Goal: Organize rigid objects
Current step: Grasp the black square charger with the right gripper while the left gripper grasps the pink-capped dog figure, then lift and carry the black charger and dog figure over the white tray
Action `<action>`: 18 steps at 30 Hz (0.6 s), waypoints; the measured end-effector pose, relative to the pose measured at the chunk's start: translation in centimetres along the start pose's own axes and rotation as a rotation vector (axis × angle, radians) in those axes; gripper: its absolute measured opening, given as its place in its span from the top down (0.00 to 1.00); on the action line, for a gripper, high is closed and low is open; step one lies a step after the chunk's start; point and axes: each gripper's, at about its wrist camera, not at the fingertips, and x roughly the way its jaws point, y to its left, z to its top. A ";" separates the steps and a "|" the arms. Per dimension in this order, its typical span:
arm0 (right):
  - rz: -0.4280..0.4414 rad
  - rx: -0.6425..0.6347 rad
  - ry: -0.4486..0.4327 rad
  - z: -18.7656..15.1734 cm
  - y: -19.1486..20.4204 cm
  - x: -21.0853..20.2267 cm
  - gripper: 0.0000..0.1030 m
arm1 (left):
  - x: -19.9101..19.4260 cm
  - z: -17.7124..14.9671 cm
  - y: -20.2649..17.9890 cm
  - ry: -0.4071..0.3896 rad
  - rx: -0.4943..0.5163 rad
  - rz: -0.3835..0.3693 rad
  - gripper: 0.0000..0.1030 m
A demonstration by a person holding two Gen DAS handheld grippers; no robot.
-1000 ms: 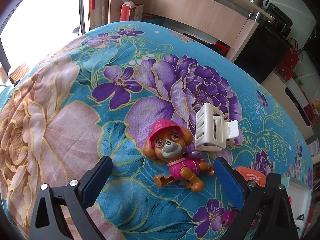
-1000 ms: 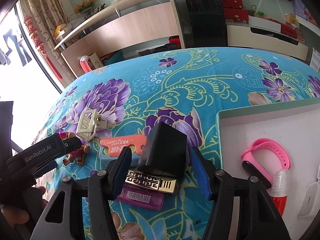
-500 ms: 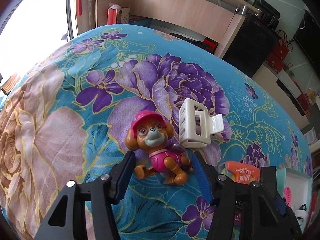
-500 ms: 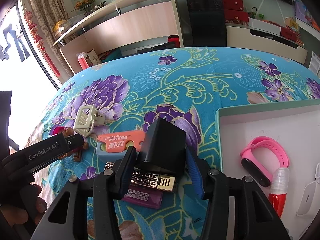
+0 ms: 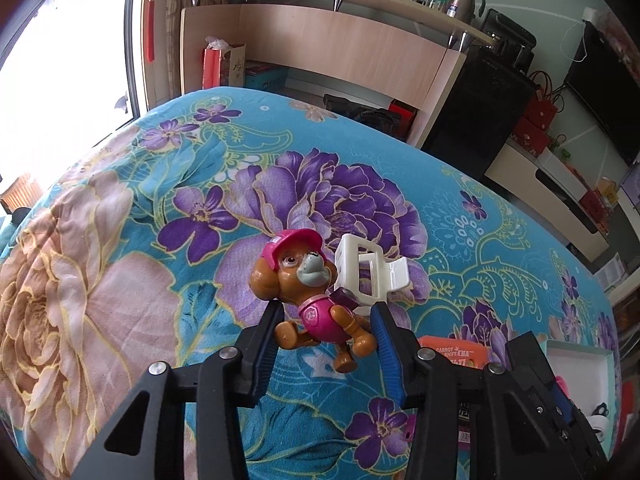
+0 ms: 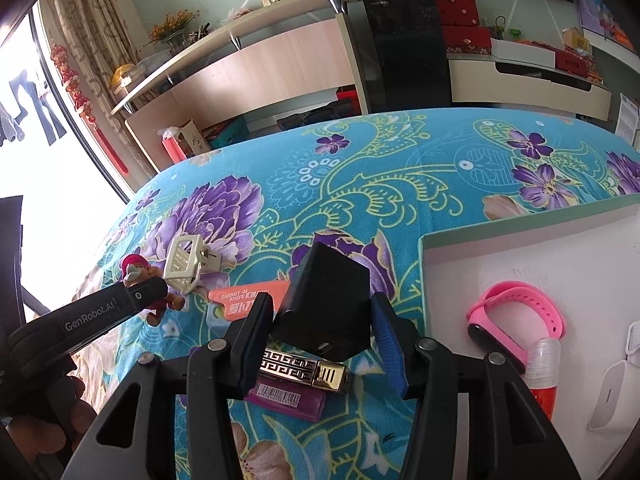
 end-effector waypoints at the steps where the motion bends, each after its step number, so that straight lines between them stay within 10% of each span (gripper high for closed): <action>1: 0.002 -0.001 -0.011 0.1 0.0 -0.3 0.50 | -0.5 0.1 -0.1 -0.015 0.004 -0.003 0.53; 18: 0.008 0.012 -0.060 0.6 -0.4 -2.0 0.52 | -3.0 0.5 -1.6 -0.082 0.048 -0.026 0.53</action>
